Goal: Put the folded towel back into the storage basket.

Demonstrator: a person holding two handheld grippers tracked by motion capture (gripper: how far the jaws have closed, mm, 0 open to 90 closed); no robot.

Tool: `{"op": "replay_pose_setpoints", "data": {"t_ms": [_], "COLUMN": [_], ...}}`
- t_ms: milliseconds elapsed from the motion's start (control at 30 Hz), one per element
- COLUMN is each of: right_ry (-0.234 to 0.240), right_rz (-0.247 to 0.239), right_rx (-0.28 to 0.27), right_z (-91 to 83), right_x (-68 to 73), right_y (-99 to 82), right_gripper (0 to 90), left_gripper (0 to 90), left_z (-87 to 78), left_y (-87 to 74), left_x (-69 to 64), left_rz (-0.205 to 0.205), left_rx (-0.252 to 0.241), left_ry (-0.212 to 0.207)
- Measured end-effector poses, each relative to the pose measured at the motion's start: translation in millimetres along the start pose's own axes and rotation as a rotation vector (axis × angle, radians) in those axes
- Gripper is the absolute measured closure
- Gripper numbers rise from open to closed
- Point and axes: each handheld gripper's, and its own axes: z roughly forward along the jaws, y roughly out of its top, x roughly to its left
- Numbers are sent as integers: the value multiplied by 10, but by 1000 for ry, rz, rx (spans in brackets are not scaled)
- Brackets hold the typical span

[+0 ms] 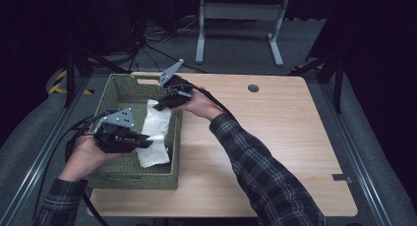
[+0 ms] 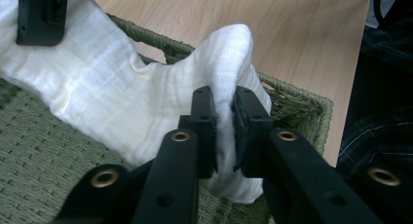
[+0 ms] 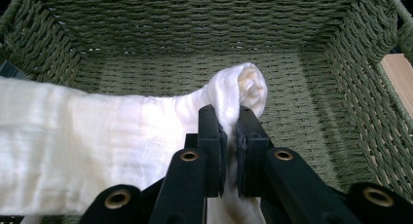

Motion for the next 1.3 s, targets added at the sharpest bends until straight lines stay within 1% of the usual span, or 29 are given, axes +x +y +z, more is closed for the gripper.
{"op": "replay_pose_setpoints", "data": {"t_ms": [33, 67, 133, 167, 200, 267, 367, 467, 533, 600, 700, 733, 767, 800, 833, 867, 900, 933, 967, 1000, 1100, 1167, 1200, 1267, 1300], "right_ry": [0, -1, -3, -4, -5, -11, -20, -34, -51, -53, -80, -100, -100, -118, -157, -177, -185, -202, -210, -199, -189, -179, -177, -176, -175], "right_rz": [0, -2, -3, 0, -4, -8, -13, -13, -17, -16, -10, -7, -7, -10, -3, 9, 14, 15, 20, 27, 42, 52, 57, 62, 70], "right_rx": [0, 1, 3, 10, 9, 17, 17, 30, 49, 49, 54, 57, 57, 50, 33, 23, 16, 8, 0, -6, -30, -47, -50, -57, -58], "right_z": [0, 4, 12, 16, 23, 36, 61, 78, 85, 82, 82, 88, 88, 87, 77, 59, 41, 5, -29, -68, -190, -298, -343, -439, -486], "right_x": [0, -1, -9, -14, -21, -35, -79, -138, -179, -202, -273, -301, -301, -323, -345, -358, -364, -362, -359, -358, -338, -321, -312, -302, -297], "right_y": [0, -2, -10, -14, -17, -20, -9, 8, 31, 38, 51, 51, 51, 50, 47, 49, 50, 55, 59, 57, 8, -67, -98, -166, -203], "right_gripper": [839, 839, 839, 839, 839, 839, 839, 839, 838, 838, 836, 820, 820, 762, 664, 630, 605, 564, 555, 554, 536, 534, 532, 533, 532], "left_gripper": [676, 676, 587, 542, 517, 466, 429, 418, 418, 418, 417, 416, 417, 417, 414, 412, 412, 409, 406, 403, 384, 374, 370, 366, 365], "left_z": [0, 13, 40, 46, 56, 74, 91, 110, 115, 119, 122, 121, 121, 123, 123, 122, 123, 124, 128, 133, 176, 232, 253, 314, 347], "left_y": [0, 2, 11, 16, 21, 39, 65, 76, 78, 80, 73, 71, 71, 71, 74, 77, 87, 99, 113, 133, 221, 296, 333, 405, 440], "left_x": [0, 5, 12, 18, 19, 26, 30, 36, 38, 42, 47, 49, 49, 50, 51, 52, 53, 55, 58, 59, 47, 29, 26, 17, 10], "left_rz": [0, 4, -5, -3, -9, -11, -6, -10, -10, -9, -23, -24, -24, -30, -34, -34, -36, -39, -41, -43, -44, -48, -45, -44, -48], "left_rx": [0, -7, -16, -23, -32, -43, -56, -64, -64, -70, -88, -90, -90, -97, -99, -99, -106, -109, -115, -122, -134, -149, -145, -155, -153], "left_ry": [0, 3, 11, 13, 13, 29, 38, 33, 35, 31, 30, 30, 30, 32, 34, 36, 41, 42, 42, 44, 51, 52, 55, 57, 53]}}
